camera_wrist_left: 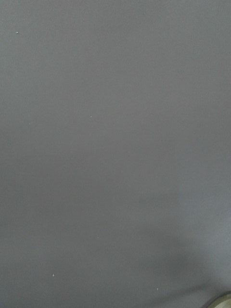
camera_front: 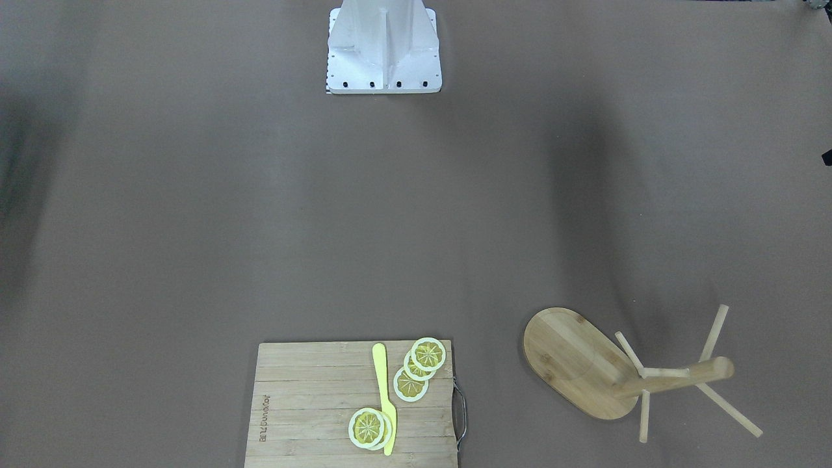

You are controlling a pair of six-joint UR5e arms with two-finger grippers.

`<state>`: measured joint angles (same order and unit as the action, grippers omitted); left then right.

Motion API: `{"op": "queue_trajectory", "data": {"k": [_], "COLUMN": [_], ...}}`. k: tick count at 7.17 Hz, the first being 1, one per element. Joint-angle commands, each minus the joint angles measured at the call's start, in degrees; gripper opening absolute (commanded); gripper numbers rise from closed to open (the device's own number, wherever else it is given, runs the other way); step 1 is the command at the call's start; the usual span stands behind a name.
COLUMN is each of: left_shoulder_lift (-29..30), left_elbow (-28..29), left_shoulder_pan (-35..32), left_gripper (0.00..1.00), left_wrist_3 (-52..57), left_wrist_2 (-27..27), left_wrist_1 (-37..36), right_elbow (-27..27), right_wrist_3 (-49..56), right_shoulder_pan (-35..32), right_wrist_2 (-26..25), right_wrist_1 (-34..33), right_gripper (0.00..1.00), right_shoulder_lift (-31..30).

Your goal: Hang cup on storage rack

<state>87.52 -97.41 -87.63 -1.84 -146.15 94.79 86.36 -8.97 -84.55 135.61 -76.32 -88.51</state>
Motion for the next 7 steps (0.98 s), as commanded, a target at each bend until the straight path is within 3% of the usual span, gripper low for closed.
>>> {"op": "queue_trajectory", "data": {"k": [1, 7], "left_shoulder_lift": [-0.24, 0.02], "left_elbow": [0.11, -0.5], "left_shoulder_pan": [0.0, 0.0], "left_gripper": [0.98, 0.98], "left_wrist_3": [0.08, -0.09], "left_wrist_2": [-0.18, 0.43], "left_wrist_1": [0.22, 0.04], "right_elbow": [0.73, 0.47], "right_wrist_3": [0.0, -0.09], "right_shoulder_pan": [0.0, -0.18], "right_wrist_2": [0.09, 0.0], "right_wrist_1": [0.03, -0.05], "right_gripper": [1.0, 1.0], "right_shoulder_lift": [-0.43, -0.53]}}
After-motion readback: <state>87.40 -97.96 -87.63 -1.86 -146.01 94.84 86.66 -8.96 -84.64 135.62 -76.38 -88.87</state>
